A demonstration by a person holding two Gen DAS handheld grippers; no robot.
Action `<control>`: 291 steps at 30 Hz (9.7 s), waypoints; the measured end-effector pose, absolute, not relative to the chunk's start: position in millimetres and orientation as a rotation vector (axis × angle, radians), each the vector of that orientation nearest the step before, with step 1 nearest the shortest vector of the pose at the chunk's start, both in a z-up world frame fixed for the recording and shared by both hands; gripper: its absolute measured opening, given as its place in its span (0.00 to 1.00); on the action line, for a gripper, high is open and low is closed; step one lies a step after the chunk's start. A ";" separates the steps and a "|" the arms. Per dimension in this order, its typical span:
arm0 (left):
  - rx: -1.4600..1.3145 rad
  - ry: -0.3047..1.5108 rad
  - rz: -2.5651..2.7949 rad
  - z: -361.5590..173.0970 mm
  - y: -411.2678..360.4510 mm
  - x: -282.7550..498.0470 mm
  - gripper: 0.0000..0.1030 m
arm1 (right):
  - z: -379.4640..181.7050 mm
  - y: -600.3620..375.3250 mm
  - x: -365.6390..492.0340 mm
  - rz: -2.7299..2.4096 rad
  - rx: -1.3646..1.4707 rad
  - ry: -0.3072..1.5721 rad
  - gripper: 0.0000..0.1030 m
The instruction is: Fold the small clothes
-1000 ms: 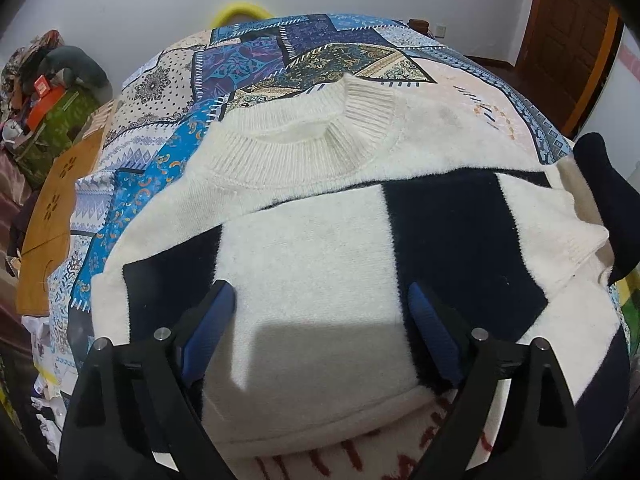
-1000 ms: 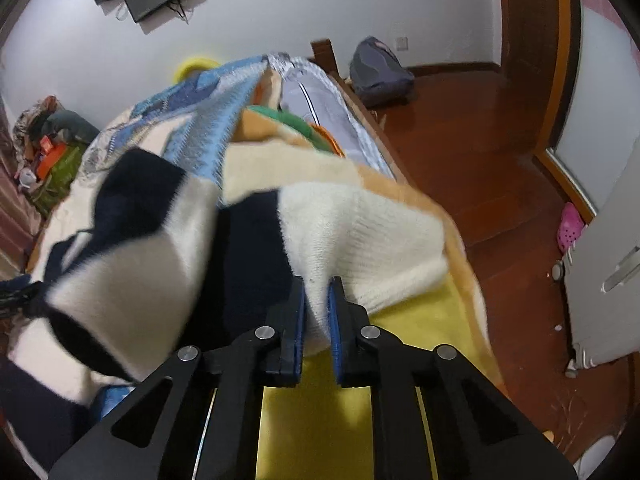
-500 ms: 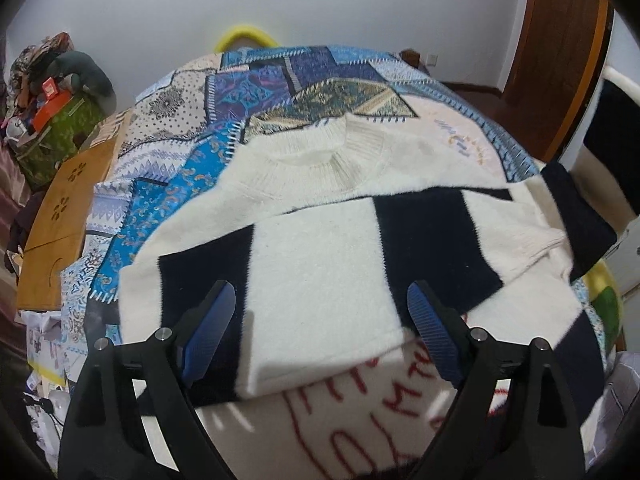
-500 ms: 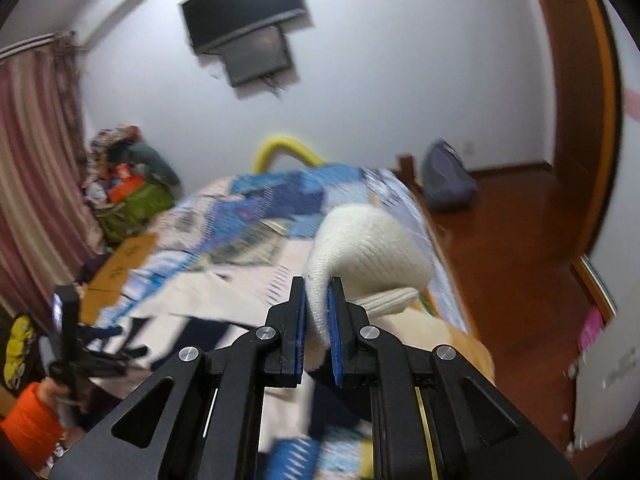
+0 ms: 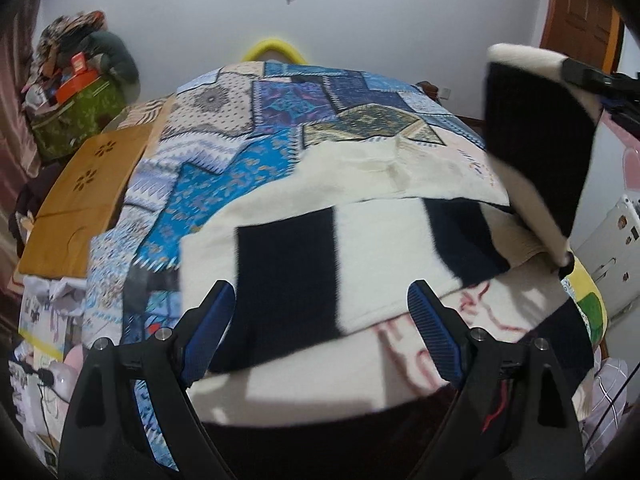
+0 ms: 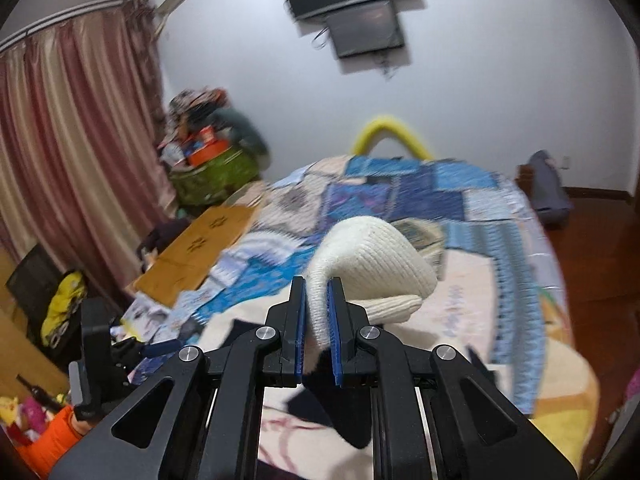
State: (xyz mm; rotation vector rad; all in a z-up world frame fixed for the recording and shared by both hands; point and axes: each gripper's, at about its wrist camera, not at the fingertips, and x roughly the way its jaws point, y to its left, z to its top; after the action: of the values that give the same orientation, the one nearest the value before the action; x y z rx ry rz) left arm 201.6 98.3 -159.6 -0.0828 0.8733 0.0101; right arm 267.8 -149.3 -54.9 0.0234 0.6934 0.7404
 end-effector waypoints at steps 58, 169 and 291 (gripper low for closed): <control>0.021 0.740 0.028 -87.5 36.6 291.9 0.05 | -170.7 -308.6 251.4 0.535 -0.014 0.967 0.53; -0.225 0.979 0.200 -186.2 230.8 220.0 0.56 | -165.2 -249.6 305.8 0.642 0.000 1.010 0.32; -0.124 1.028 0.128 -234.3 164.4 272.1 0.64 | -197.6 -151.2 295.4 0.745 -0.217 0.957 0.40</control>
State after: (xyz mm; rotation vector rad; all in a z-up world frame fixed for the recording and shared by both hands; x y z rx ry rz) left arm 272.1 164.4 -234.3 -0.1245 1.0277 0.1282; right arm 295.4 -151.2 -197.6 -0.2166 0.9571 0.7446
